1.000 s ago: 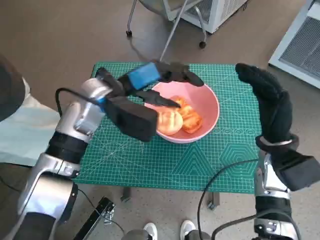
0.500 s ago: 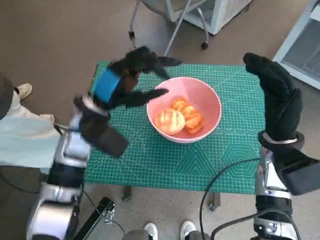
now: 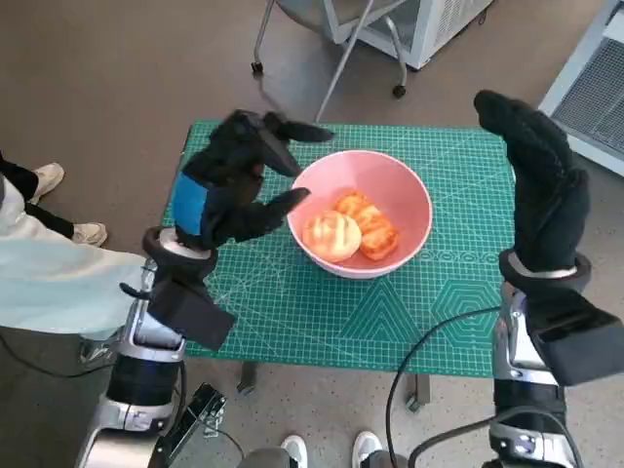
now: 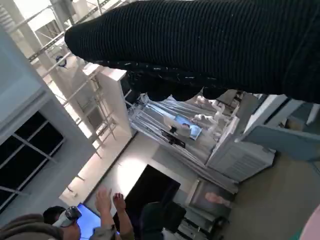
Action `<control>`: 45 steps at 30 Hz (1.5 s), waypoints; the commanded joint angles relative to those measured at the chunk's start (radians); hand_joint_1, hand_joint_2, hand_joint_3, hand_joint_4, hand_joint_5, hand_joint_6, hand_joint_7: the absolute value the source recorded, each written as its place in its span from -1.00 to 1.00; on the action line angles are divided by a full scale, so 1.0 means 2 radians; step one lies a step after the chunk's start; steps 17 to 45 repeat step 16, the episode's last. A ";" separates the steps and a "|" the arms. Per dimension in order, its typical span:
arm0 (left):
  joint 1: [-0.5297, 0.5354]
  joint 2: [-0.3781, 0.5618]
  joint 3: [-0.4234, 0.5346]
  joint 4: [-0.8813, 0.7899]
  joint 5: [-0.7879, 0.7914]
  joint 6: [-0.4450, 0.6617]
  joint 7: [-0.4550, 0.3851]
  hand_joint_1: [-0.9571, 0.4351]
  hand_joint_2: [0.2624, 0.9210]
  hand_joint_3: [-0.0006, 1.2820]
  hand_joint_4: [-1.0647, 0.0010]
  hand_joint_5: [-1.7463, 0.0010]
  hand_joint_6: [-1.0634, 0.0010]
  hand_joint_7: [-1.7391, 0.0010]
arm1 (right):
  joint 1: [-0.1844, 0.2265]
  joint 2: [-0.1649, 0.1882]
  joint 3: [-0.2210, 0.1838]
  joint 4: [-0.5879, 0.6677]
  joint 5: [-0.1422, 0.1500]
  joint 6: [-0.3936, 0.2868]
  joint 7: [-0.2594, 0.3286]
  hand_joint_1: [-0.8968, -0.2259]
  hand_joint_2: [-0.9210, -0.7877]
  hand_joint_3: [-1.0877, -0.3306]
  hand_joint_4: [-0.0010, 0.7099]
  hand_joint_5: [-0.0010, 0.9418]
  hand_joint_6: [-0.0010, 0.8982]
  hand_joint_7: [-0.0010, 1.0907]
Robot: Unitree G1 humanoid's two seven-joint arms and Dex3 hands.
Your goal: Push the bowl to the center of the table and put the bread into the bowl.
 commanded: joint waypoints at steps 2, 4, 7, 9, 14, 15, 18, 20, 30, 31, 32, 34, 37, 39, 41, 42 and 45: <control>0.006 -0.001 0.004 -0.001 0.007 -0.001 0.011 -0.12 1.00 -0.54 0.52 -0.30 0.20 -0.72 | 0.001 -0.003 0.004 0.003 -0.006 0.011 -0.001 -0.09 -1.00 -0.27 0.04 -0.97 -0.92 0.46; 0.006 -0.001 0.004 0.000 0.008 -0.001 0.012 -0.12 1.00 -0.54 0.52 -0.30 0.20 -0.72 | 0.000 -0.004 0.004 0.004 -0.005 0.012 0.000 -0.09 -1.00 -0.27 0.04 -0.97 -0.92 0.46; 0.004 -0.002 0.004 0.005 0.010 -0.001 0.016 -0.12 1.00 -0.54 0.52 -0.30 0.20 -0.71 | -0.002 -0.006 0.004 0.009 -0.003 0.012 0.003 -0.10 -1.00 -0.27 0.04 -0.97 -0.92 0.47; 0.002 -0.003 0.004 0.007 0.009 -0.001 0.017 -0.12 1.00 -0.54 0.52 -0.30 0.19 -0.71 | -0.003 -0.007 0.005 0.011 -0.001 0.012 0.004 -0.10 -1.00 -0.27 0.04 -0.97 -0.92 0.48; -0.004 -0.009 0.004 0.011 0.004 -0.001 0.020 -0.12 1.00 -0.54 0.53 -0.31 0.20 -0.72 | -0.007 -0.007 0.006 0.014 0.001 0.014 0.006 -0.09 -1.00 -0.26 0.04 -0.97 -0.93 0.48; -0.004 -0.011 0.005 0.010 0.002 0.000 0.021 -0.12 1.00 -0.53 0.54 -0.31 0.20 -0.72 | -0.008 -0.006 0.007 0.015 0.001 0.014 0.006 -0.09 -1.00 -0.26 0.04 -0.97 -0.93 0.49; -0.005 -0.013 0.005 0.010 0.001 0.001 0.021 -0.12 1.00 -0.53 0.54 -0.31 0.21 -0.72 | -0.008 -0.006 0.007 0.016 0.001 0.015 0.006 -0.09 -1.00 -0.26 0.04 -0.97 -0.93 0.49; -0.005 -0.013 0.005 0.010 0.001 0.001 0.021 -0.12 1.00 -0.53 0.54 -0.31 0.21 -0.72 | -0.008 -0.006 0.007 0.016 0.001 0.015 0.006 -0.09 -1.00 -0.26 0.04 -0.97 -0.93 0.49; -0.005 -0.013 0.005 0.010 0.001 0.001 0.021 -0.12 1.00 -0.53 0.54 -0.31 0.21 -0.72 | -0.008 -0.006 0.007 0.016 0.001 0.015 0.006 -0.09 -1.00 -0.26 0.04 -0.97 -0.93 0.49; -0.005 -0.013 0.005 0.010 0.001 0.001 0.021 -0.12 1.00 -0.53 0.54 -0.31 0.21 -0.72 | -0.008 -0.006 0.007 0.016 0.001 0.015 0.006 -0.09 -1.00 -0.26 0.04 -0.97 -0.93 0.49; -0.005 -0.013 0.005 0.010 0.001 0.001 0.021 -0.12 1.00 -0.53 0.54 -0.31 0.21 -0.72 | -0.008 -0.006 0.007 0.016 0.001 0.015 0.006 -0.09 -1.00 -0.26 0.04 -0.97 -0.93 0.49; -0.005 -0.013 0.005 0.010 0.001 0.001 0.021 -0.12 1.00 -0.53 0.54 -0.31 0.21 -0.72 | -0.008 -0.006 0.007 0.016 0.001 0.015 0.006 -0.09 -1.00 -0.26 0.04 -0.97 -0.93 0.49; -0.005 -0.013 0.005 0.010 0.001 0.001 0.021 -0.12 1.00 -0.53 0.54 -0.31 0.21 -0.72 | -0.008 -0.006 0.007 0.016 0.001 0.015 0.006 -0.09 -1.00 -0.26 0.04 -0.97 -0.93 0.49; -0.005 -0.013 0.005 0.010 0.001 0.001 0.021 -0.12 1.00 -0.53 0.54 -0.31 0.21 -0.72 | -0.008 -0.006 0.007 0.016 0.001 0.015 0.006 -0.09 -1.00 -0.26 0.04 -0.97 -0.93 0.49; -0.005 -0.013 0.005 0.010 0.001 0.001 0.021 -0.12 1.00 -0.53 0.54 -0.31 0.21 -0.72 | -0.008 -0.006 0.007 0.016 0.001 0.015 0.006 -0.09 -1.00 -0.26 0.04 -0.97 -0.93 0.49; -0.005 -0.013 0.005 0.010 0.001 0.001 0.021 -0.12 1.00 -0.53 0.54 -0.31 0.21 -0.72 | -0.008 -0.006 0.007 0.016 0.001 0.015 0.006 -0.09 -1.00 -0.26 0.04 -0.97 -0.93 0.49; -0.005 -0.013 0.005 0.010 0.001 0.001 0.021 -0.12 1.00 -0.53 0.54 -0.31 0.21 -0.72 | -0.008 -0.006 0.007 0.016 0.001 0.015 0.006 -0.09 -1.00 -0.26 0.04 -0.97 -0.93 0.49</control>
